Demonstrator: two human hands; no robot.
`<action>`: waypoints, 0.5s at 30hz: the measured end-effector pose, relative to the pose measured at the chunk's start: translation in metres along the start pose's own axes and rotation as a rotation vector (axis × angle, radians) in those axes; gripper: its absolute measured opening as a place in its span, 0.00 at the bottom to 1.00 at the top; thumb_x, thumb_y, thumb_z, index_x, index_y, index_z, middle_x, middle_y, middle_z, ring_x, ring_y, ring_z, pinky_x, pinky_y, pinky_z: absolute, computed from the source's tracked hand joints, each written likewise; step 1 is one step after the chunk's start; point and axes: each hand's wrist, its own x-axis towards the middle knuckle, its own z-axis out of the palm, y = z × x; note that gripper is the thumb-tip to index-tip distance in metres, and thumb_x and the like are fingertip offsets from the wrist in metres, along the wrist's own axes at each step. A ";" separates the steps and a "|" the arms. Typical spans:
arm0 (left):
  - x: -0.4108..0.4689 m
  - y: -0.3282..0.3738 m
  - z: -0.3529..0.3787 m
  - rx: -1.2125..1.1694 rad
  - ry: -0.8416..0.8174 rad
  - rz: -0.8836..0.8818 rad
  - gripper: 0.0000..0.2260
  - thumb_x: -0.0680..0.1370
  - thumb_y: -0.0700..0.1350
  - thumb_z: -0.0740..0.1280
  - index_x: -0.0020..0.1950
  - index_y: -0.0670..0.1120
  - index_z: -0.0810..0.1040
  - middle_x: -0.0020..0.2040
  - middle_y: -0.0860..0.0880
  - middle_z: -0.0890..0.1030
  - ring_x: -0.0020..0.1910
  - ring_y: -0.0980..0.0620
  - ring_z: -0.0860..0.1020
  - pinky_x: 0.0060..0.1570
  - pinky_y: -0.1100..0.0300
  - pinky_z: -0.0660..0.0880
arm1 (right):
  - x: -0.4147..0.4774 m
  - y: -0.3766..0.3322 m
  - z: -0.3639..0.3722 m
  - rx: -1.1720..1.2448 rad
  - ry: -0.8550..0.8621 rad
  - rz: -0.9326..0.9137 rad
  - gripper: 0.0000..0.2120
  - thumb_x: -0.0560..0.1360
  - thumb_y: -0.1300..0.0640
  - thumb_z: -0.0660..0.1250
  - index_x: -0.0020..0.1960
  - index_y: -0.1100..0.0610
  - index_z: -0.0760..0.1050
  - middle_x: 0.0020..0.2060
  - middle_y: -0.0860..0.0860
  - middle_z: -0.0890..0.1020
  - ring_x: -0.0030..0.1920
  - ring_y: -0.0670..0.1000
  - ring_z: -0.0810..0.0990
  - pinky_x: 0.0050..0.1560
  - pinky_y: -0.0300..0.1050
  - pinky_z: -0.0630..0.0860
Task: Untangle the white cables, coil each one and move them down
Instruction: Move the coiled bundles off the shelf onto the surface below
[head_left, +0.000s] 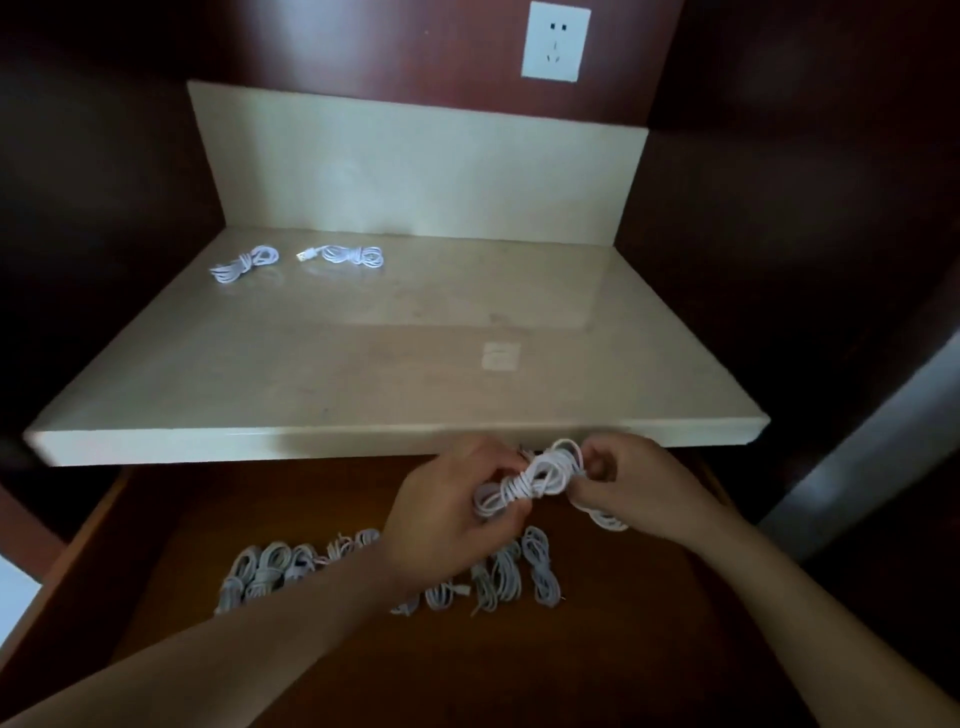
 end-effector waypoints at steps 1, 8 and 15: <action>-0.005 0.003 0.012 -0.005 -0.068 -0.037 0.12 0.75 0.53 0.69 0.56 0.54 0.77 0.51 0.60 0.75 0.45 0.62 0.76 0.40 0.68 0.73 | -0.003 0.013 0.003 0.006 -0.051 0.045 0.13 0.65 0.46 0.73 0.41 0.55 0.78 0.36 0.53 0.82 0.37 0.54 0.81 0.37 0.49 0.74; 0.002 0.003 0.084 -0.121 -0.465 -0.532 0.07 0.75 0.53 0.70 0.49 0.53 0.75 0.43 0.56 0.76 0.40 0.58 0.76 0.38 0.62 0.73 | 0.005 0.082 0.024 0.118 -0.161 0.320 0.11 0.71 0.59 0.74 0.48 0.66 0.80 0.45 0.61 0.84 0.46 0.57 0.84 0.43 0.49 0.80; 0.028 -0.018 0.133 0.080 -0.545 -0.668 0.17 0.75 0.60 0.68 0.40 0.47 0.85 0.37 0.47 0.84 0.36 0.52 0.81 0.35 0.57 0.75 | 0.022 0.100 0.040 0.184 -0.265 0.508 0.07 0.76 0.58 0.71 0.47 0.61 0.75 0.48 0.57 0.79 0.53 0.58 0.81 0.43 0.52 0.83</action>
